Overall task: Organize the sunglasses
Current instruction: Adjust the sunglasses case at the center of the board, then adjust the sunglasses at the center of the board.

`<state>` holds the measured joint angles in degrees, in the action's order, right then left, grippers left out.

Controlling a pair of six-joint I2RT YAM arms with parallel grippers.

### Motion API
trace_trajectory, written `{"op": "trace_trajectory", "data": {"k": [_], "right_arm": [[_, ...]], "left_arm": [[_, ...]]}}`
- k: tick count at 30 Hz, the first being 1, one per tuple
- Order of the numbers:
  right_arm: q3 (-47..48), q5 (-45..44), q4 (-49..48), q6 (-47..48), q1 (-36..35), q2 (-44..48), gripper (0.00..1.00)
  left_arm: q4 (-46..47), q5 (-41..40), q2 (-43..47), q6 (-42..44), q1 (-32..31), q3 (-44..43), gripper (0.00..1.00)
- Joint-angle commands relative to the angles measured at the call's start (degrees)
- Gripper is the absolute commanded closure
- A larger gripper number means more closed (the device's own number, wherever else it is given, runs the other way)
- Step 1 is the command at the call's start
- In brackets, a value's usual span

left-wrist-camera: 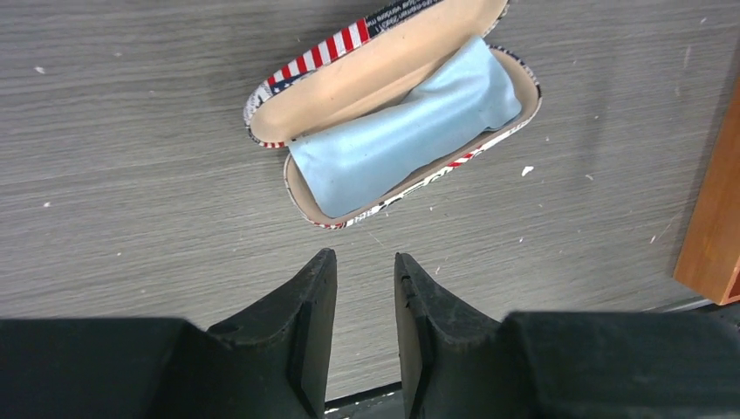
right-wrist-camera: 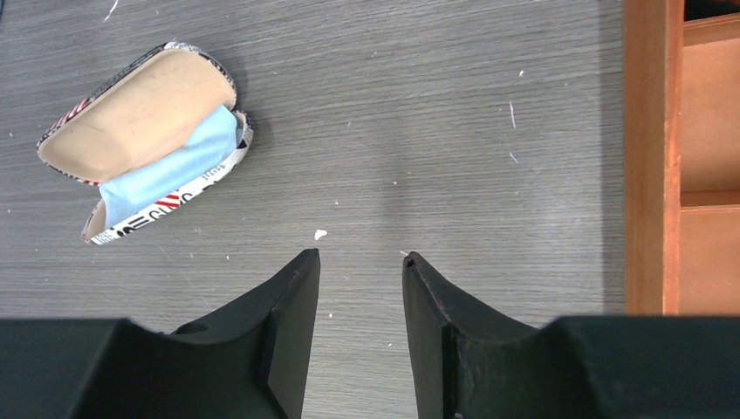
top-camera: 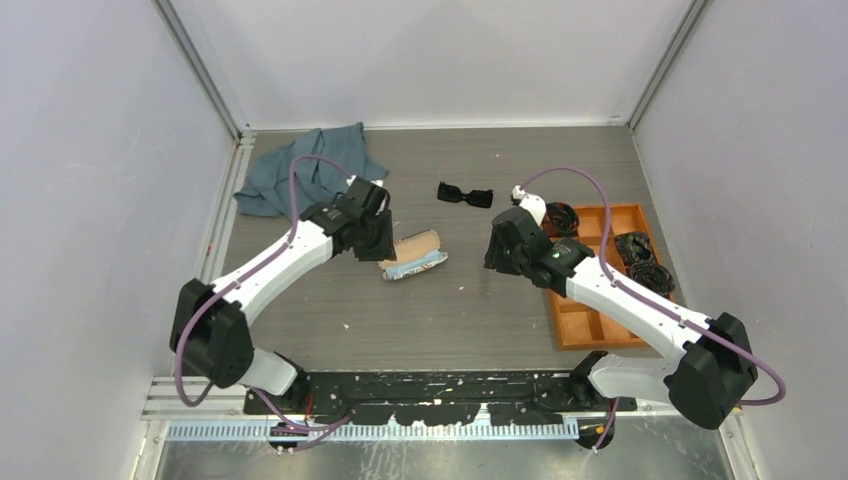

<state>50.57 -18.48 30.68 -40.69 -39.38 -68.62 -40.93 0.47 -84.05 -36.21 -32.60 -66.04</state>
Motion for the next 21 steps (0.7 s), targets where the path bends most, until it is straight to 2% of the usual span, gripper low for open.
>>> {"op": "trace_trajectory", "data": {"k": [1,7,11,15,21], "right_arm": [[3.08,-2.34,0.67,1.13,0.50,0.19,0.54],[3.57,-2.38,1.01,0.34,1.29,0.27,0.52],[4.85,-2.86,-2.37,-4.60,2.77,-2.39,0.51],[12.96,-7.78,-1.80,-11.63,2.78,-12.25,0.51],[27.43,-8.09,-0.57,-18.88,3.24,-27.65,0.50]], "left_arm": [[-0.69,-4.61,5.83,-0.22,-0.08,0.44,0.67],[1.97,-8.52,11.33,0.61,-0.02,3.26,0.66],[3.32,-12.26,15.45,0.16,-0.08,4.21,0.66],[8.50,-12.93,21.89,0.28,-0.04,7.88,0.61],[3.10,-12.81,23.42,0.46,-0.04,7.13,0.58]]}}
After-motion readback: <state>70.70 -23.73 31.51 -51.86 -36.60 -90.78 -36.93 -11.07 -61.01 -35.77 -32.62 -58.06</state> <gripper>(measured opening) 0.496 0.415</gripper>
